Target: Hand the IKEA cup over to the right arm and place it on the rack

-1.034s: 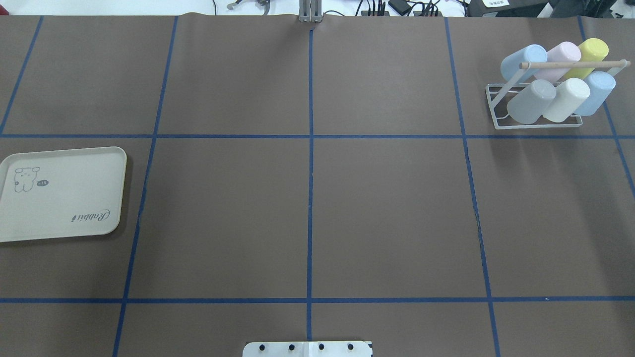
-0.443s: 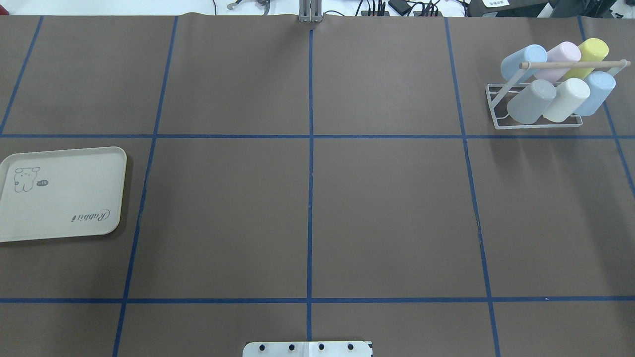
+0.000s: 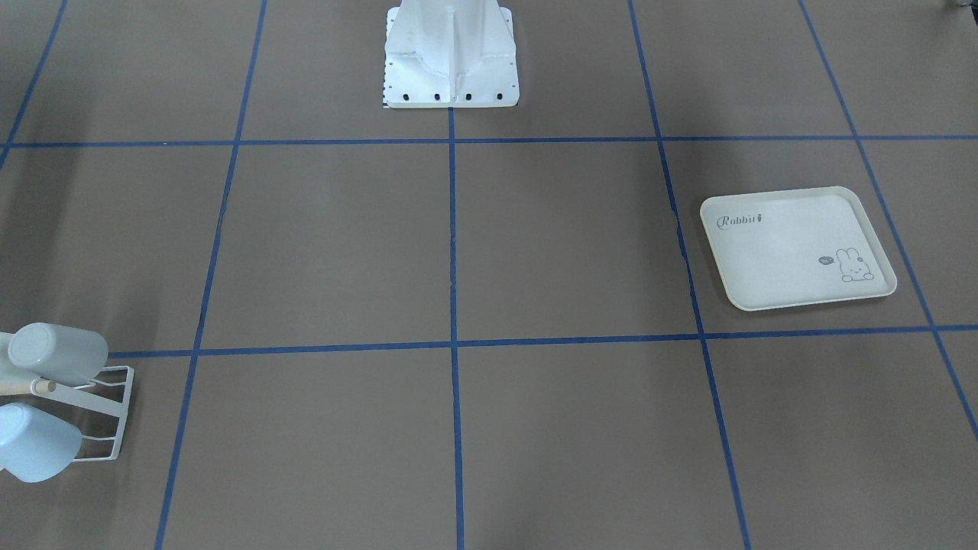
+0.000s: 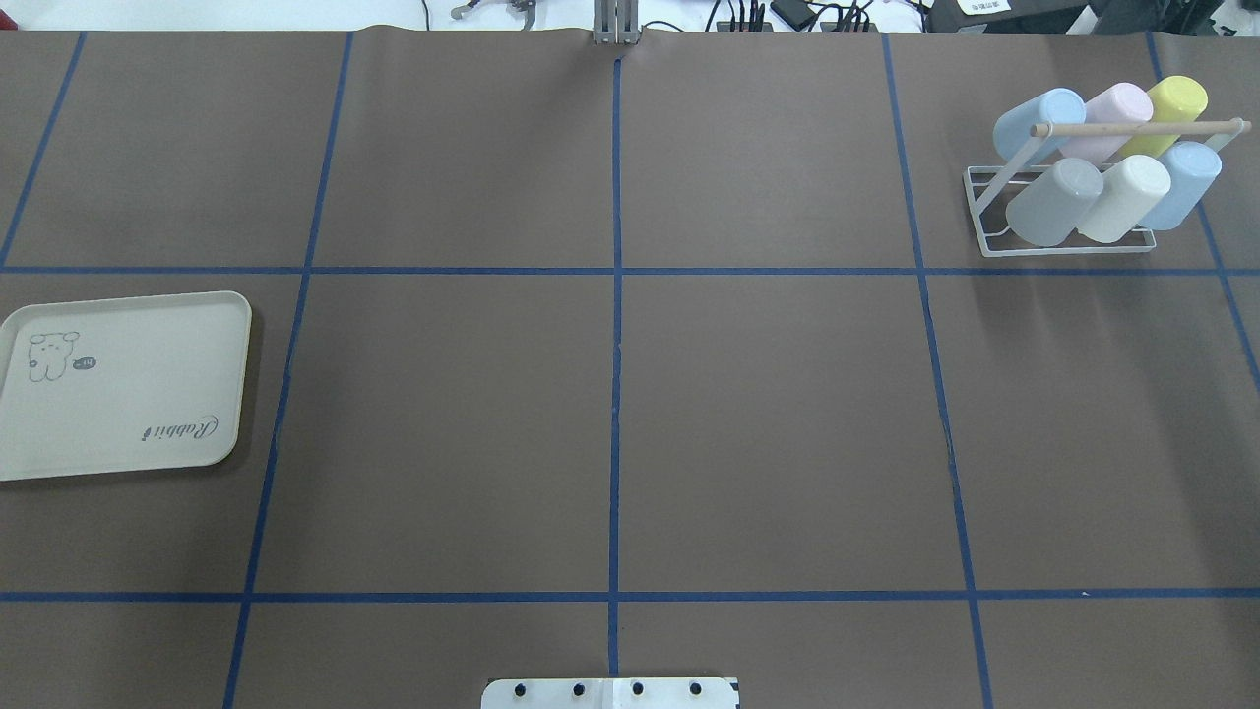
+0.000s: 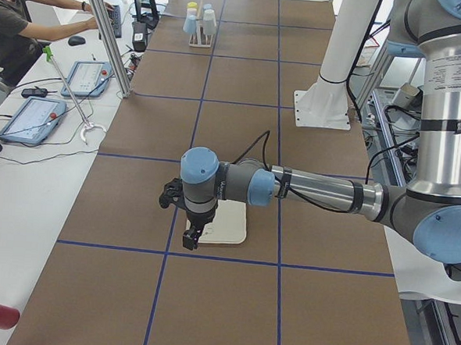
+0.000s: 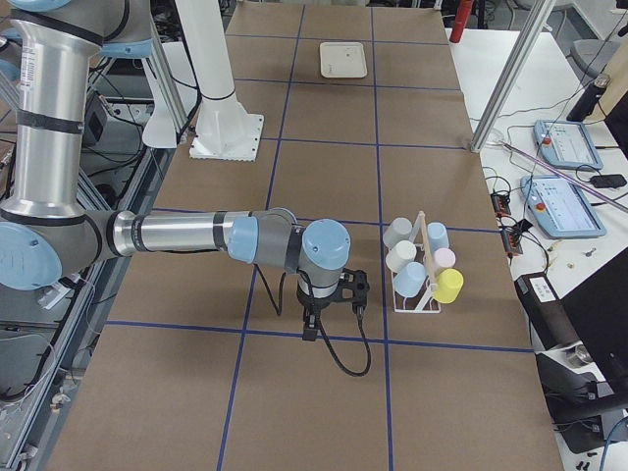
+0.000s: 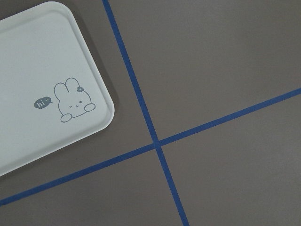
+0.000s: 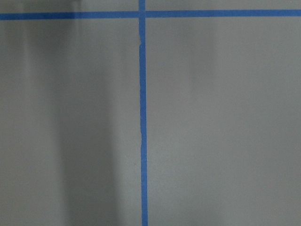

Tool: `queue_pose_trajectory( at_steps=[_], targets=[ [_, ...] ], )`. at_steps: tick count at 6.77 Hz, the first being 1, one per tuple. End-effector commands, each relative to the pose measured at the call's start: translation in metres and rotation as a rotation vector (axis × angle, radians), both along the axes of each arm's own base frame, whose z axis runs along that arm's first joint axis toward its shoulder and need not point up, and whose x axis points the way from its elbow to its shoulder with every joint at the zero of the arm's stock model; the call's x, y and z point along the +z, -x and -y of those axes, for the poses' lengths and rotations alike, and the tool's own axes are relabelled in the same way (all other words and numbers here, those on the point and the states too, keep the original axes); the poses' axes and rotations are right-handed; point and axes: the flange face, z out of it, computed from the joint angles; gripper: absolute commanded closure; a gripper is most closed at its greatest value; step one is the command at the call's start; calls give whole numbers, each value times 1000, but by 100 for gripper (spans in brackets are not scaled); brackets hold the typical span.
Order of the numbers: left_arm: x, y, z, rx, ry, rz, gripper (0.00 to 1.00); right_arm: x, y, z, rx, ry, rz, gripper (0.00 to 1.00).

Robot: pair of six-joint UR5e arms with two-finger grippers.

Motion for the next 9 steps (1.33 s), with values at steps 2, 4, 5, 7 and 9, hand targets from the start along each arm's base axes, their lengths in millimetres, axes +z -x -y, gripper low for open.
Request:
queue_pose_trajectory(
  at_steps=[2,4,5,7,9],
  targets=[
    [1,0,0,0,1,0,0,-1,0,1,0,-1,1,0],
    [8,1,-1,3,12,1,0,-2,0,2,0,-5,1,0],
    [10,1,-2,3,16,1,0,-2,0,2,-1,-4,2,0],
    [9,1,-2,3,13,0,0,-4,0,4,-3,-12,2,0],
    [7,2,0,1,8,1,0,-5,0,5,-3,-14,2,0]
  ],
)
